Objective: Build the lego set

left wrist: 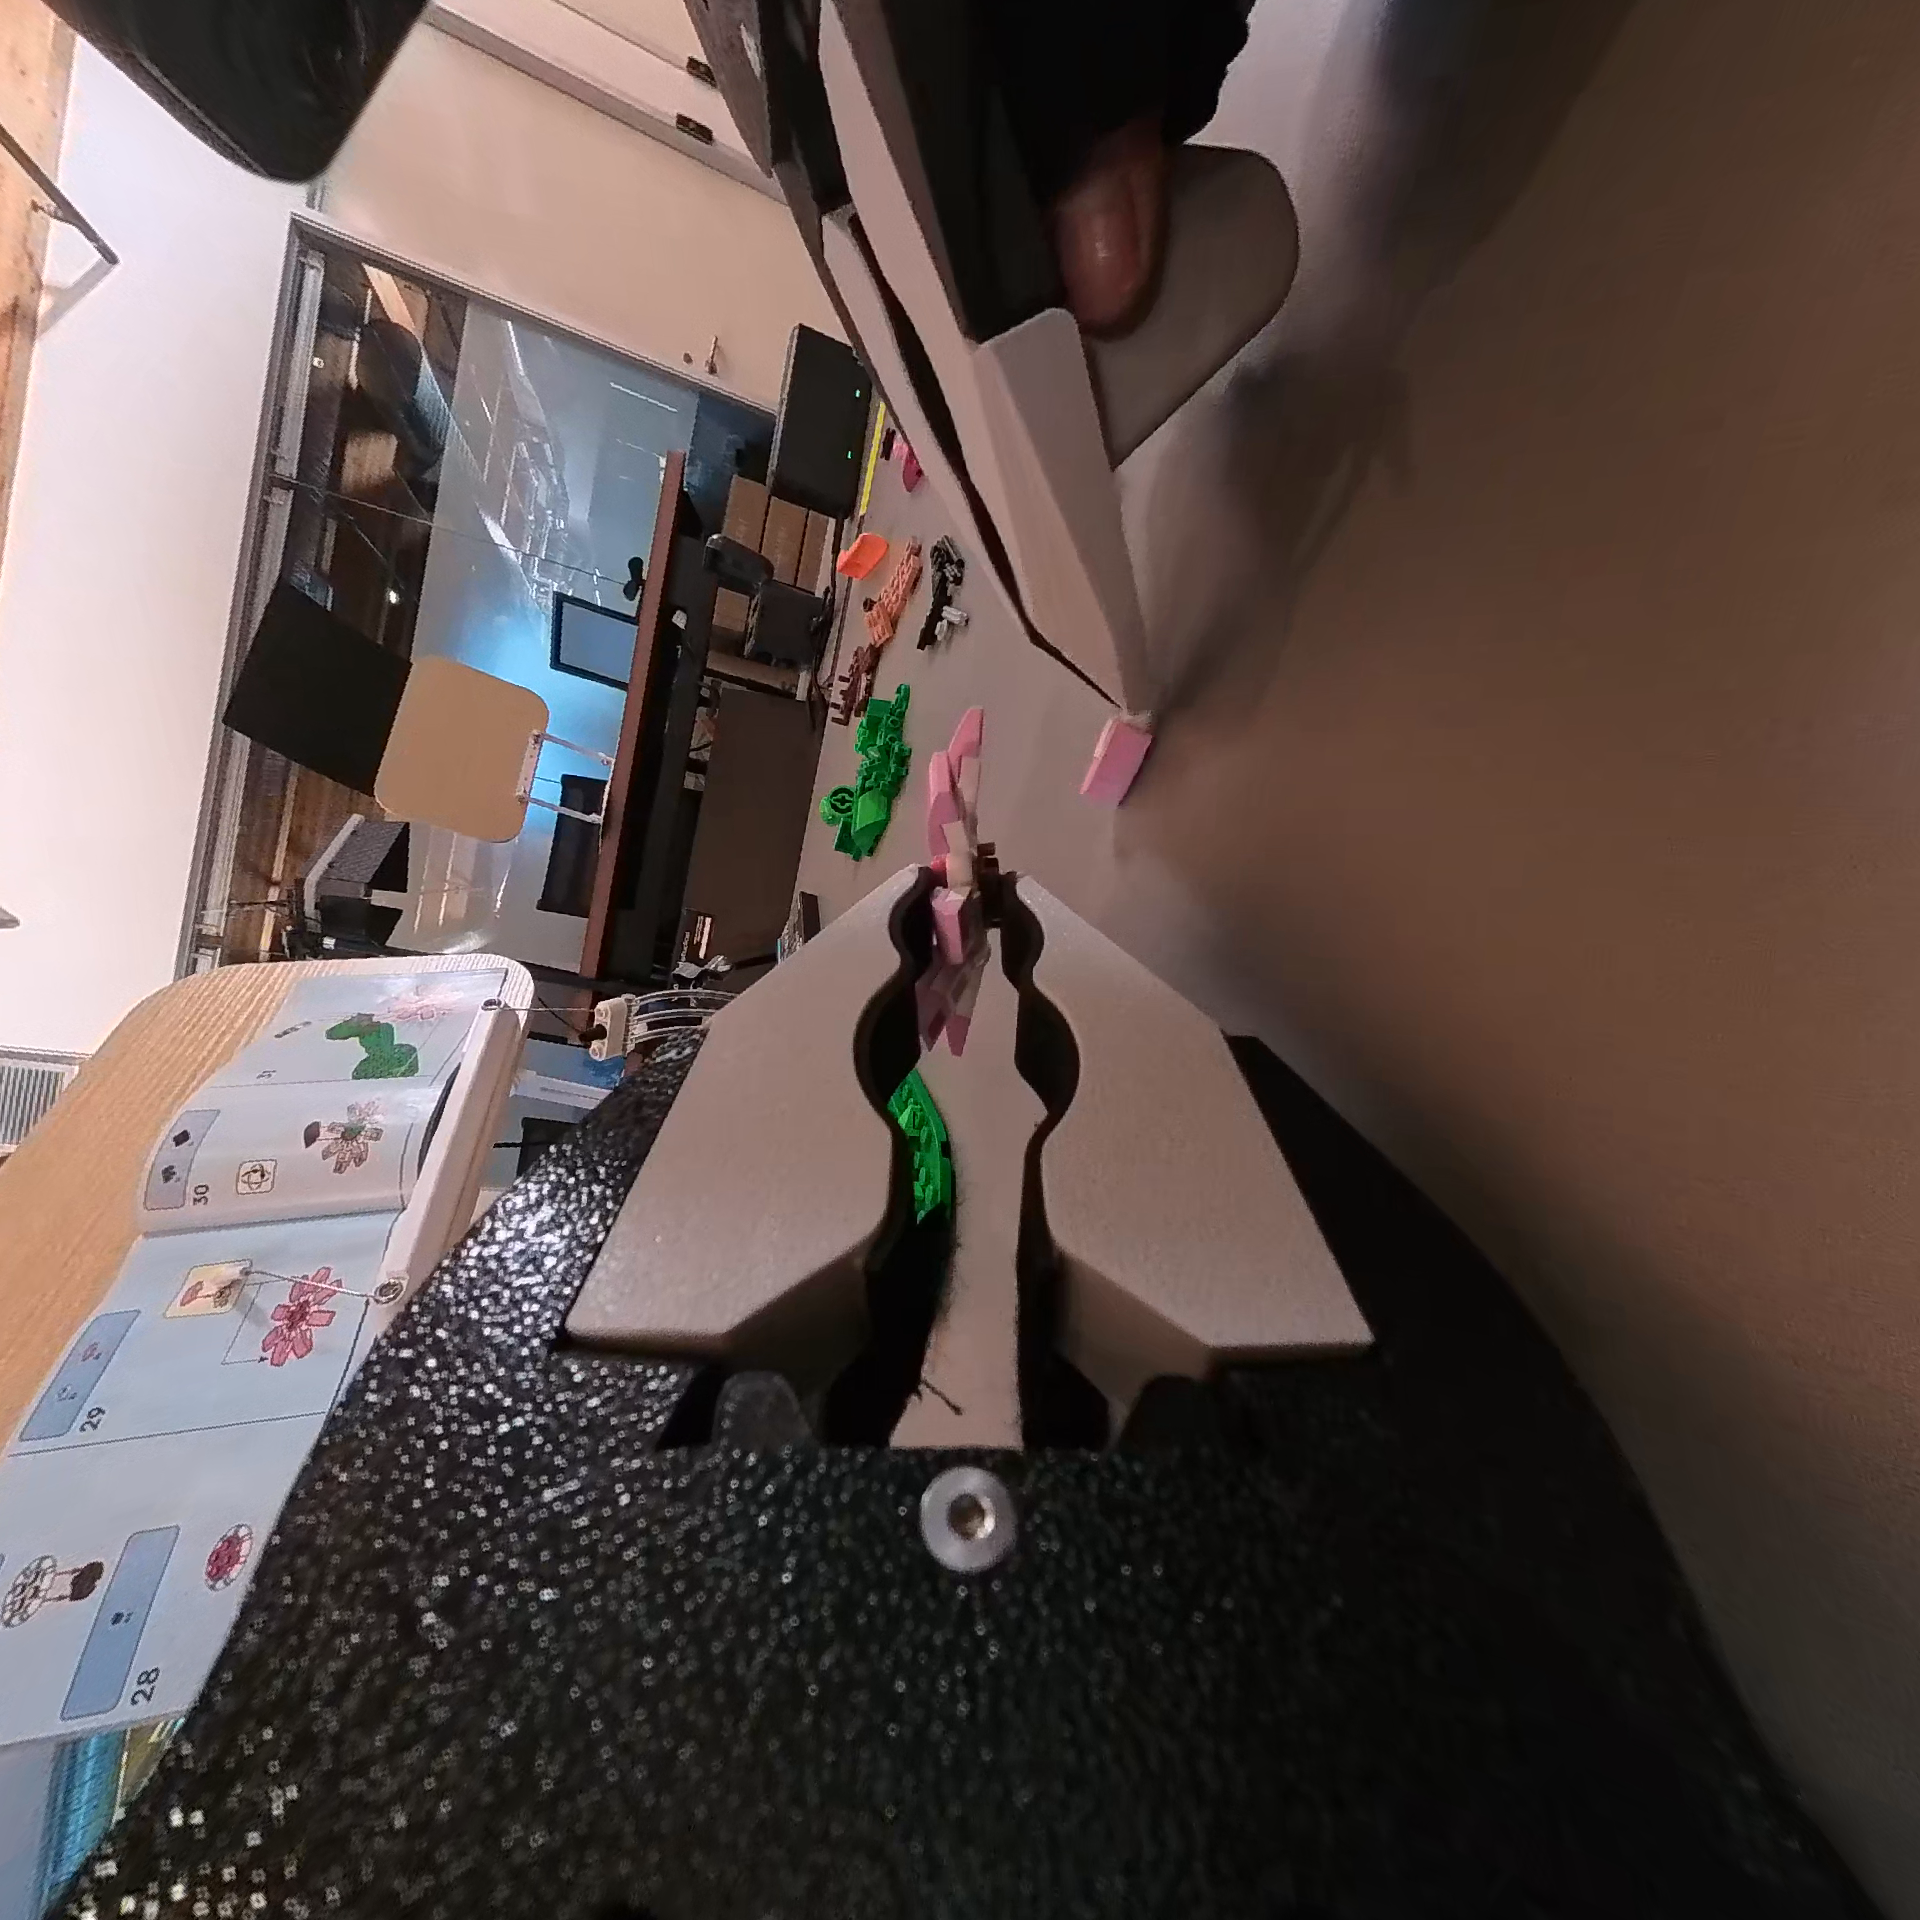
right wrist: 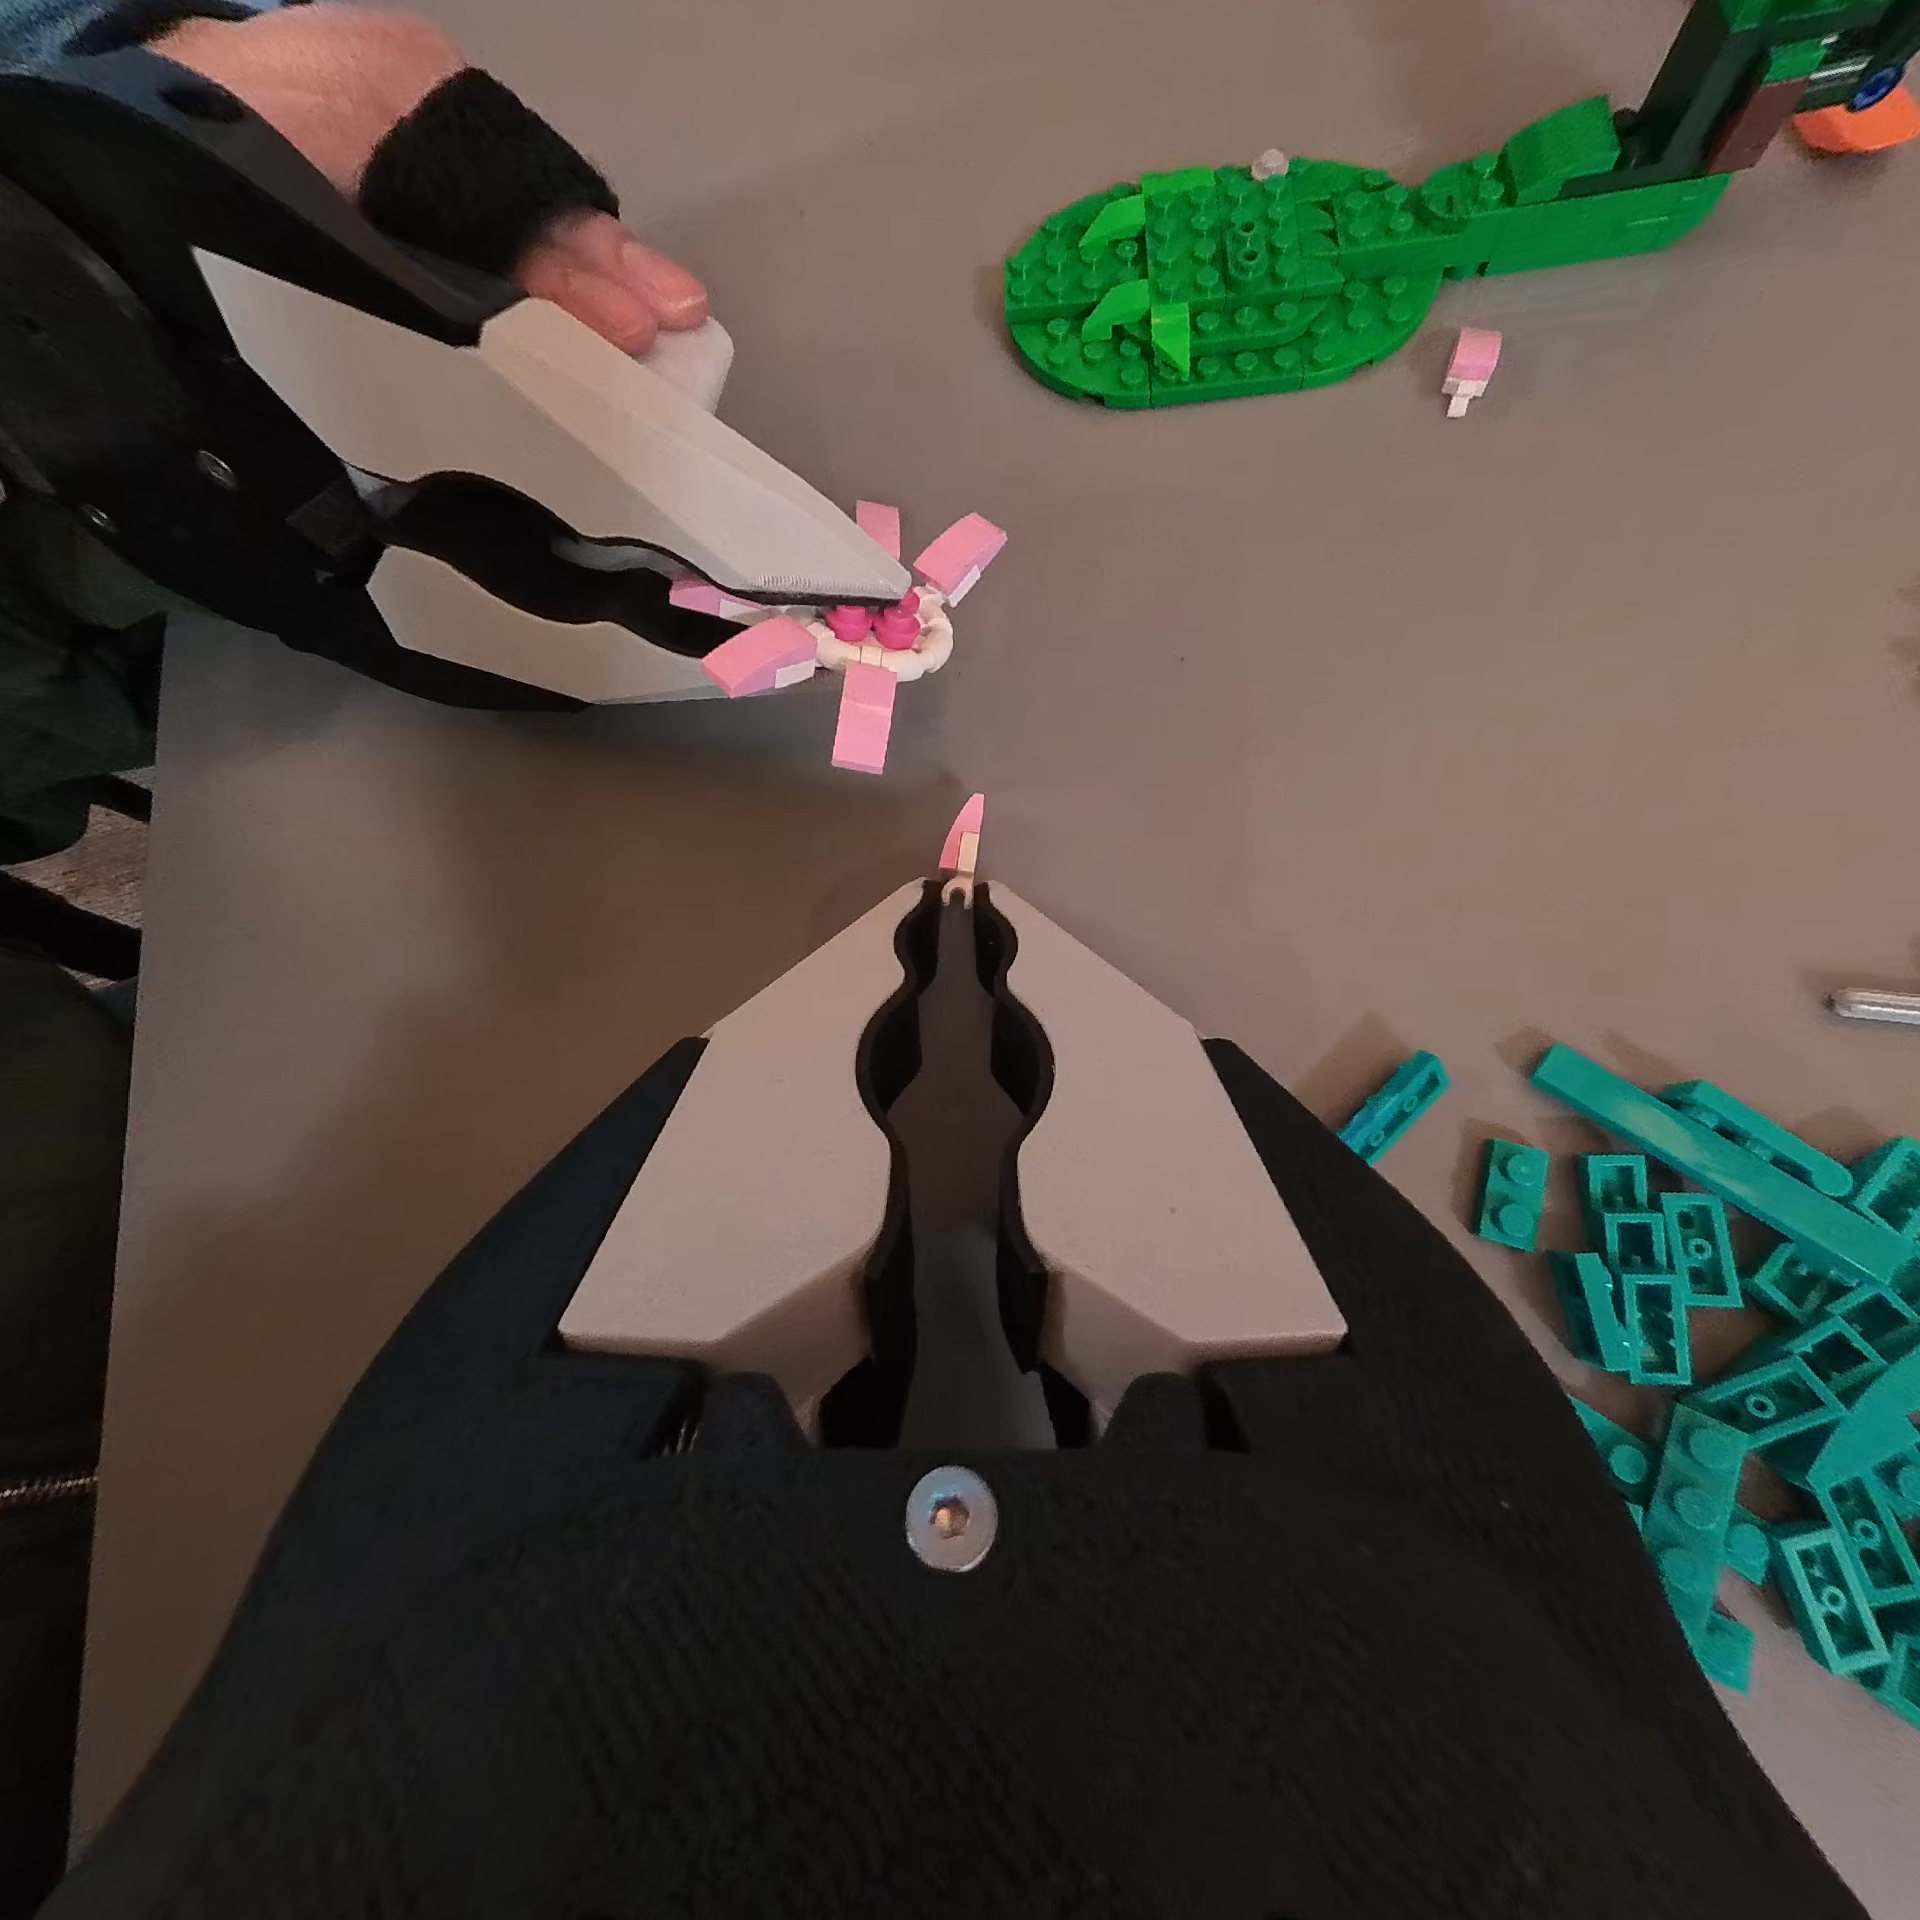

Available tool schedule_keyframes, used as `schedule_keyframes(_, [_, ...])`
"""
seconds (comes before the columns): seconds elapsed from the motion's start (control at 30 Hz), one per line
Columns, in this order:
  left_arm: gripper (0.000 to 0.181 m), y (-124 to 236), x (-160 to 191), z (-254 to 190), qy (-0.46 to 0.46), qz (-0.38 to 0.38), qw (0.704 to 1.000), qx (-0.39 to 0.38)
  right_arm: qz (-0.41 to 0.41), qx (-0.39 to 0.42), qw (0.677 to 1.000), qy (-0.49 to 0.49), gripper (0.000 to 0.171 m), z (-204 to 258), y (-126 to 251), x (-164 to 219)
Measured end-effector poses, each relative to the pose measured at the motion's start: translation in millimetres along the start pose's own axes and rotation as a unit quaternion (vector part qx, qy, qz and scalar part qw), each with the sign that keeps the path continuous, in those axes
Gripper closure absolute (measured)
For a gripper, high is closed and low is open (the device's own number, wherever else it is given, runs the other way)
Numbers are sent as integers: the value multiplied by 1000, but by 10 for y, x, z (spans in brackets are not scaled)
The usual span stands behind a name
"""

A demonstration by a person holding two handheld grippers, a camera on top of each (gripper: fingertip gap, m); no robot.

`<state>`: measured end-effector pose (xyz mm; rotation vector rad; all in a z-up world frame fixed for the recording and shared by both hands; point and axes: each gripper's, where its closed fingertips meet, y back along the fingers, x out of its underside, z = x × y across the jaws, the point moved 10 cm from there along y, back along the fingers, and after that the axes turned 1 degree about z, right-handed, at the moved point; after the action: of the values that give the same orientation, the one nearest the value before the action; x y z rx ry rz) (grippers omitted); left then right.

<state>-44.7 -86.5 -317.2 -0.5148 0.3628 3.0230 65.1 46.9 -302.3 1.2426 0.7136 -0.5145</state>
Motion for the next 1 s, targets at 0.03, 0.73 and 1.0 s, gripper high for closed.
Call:
schedule_keyframes(0.03, [172,0,0,-1,0,0,1000,0,-1,1,1000,0,166,0,2,-1])
schedule_keyframes(0.73, [172,-3,12,20,4,9,1000,-11,-39,42,997,43,158,66,-17,-87])
schedule_keyframes(1.0, [172,-6,11,17,4,8,1000,-10,-12,60,996,60,163,88,-91,-65])
